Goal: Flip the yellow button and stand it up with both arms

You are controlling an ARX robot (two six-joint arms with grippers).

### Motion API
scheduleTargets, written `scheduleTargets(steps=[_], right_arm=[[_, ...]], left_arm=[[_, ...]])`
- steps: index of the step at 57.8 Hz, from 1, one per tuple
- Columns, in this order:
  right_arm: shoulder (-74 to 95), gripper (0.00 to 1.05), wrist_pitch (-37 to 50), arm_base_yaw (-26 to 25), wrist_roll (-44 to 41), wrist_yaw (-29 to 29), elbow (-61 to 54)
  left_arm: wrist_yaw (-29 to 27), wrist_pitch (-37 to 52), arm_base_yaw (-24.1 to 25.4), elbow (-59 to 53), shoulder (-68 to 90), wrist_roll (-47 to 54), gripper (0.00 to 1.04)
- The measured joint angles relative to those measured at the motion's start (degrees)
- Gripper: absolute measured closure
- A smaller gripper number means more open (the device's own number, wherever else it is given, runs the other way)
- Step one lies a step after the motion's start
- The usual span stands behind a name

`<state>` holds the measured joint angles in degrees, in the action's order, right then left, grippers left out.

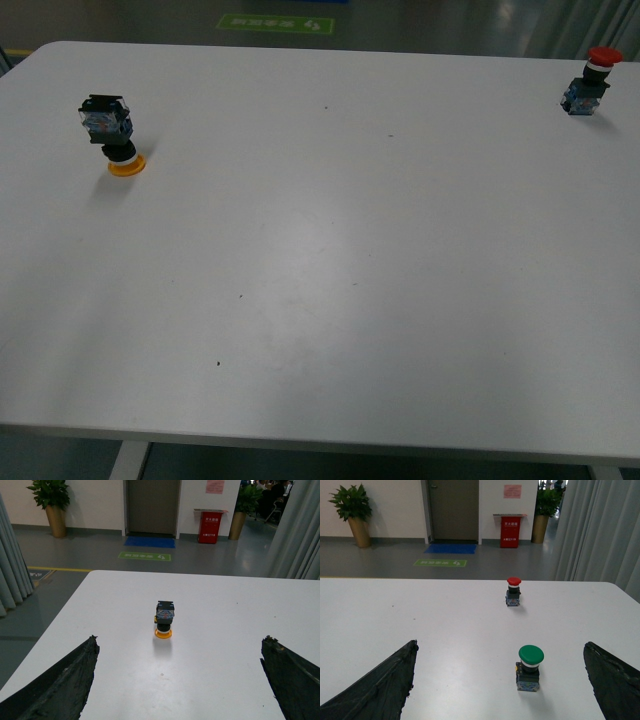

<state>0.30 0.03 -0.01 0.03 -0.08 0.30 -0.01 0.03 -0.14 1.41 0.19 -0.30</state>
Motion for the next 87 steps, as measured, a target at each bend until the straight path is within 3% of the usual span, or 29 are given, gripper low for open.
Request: scheduleTargets(steps=[87], right_arm=[[0.0, 0.07, 0.0, 0.0, 0.0, 0.0, 0.0]], left_arm=[[0.0, 0.0, 0.0, 0.0, 0.0, 0.0, 0.07]])
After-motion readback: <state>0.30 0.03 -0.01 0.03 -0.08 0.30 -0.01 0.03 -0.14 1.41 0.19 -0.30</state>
